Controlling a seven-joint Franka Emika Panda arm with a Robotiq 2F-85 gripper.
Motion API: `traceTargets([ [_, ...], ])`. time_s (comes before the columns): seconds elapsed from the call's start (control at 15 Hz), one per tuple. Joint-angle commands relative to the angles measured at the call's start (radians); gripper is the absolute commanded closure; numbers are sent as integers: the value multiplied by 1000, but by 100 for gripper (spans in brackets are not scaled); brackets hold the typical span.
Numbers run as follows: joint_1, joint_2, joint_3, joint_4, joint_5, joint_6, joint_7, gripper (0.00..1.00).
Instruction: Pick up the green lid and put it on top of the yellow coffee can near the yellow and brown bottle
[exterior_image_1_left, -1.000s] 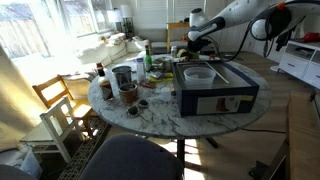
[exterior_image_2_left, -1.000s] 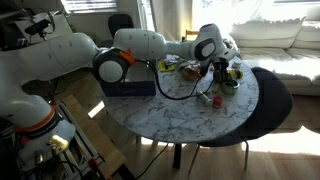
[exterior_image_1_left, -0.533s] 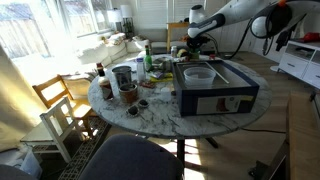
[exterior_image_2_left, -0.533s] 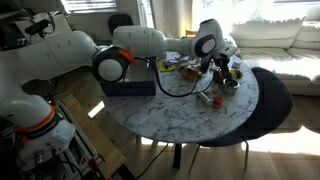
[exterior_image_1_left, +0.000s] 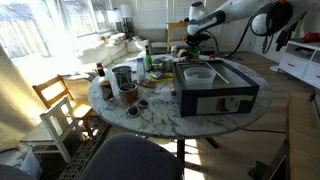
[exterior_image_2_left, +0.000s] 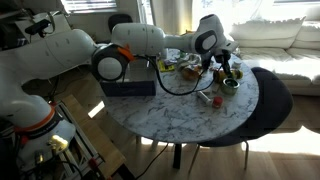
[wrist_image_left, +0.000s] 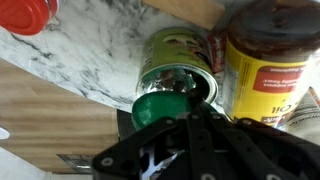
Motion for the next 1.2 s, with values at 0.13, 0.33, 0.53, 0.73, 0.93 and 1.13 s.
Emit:
traceTargets([
  [0.13, 0, -24, 21, -20, 28, -19, -86, 100],
  [0.33, 1, -33, 23, -23, 27, -33, -115, 100],
  [0.53, 6, -45, 19, -32, 24, -76, -139, 100],
  [0.73, 13, -52, 10, -33, 12, -136, -173, 100],
  [0.93, 15, -59, 8, -28, 10, -169, -202, 100],
  [1.13, 23, -80, 10, -36, 2, -236, -272, 100],
])
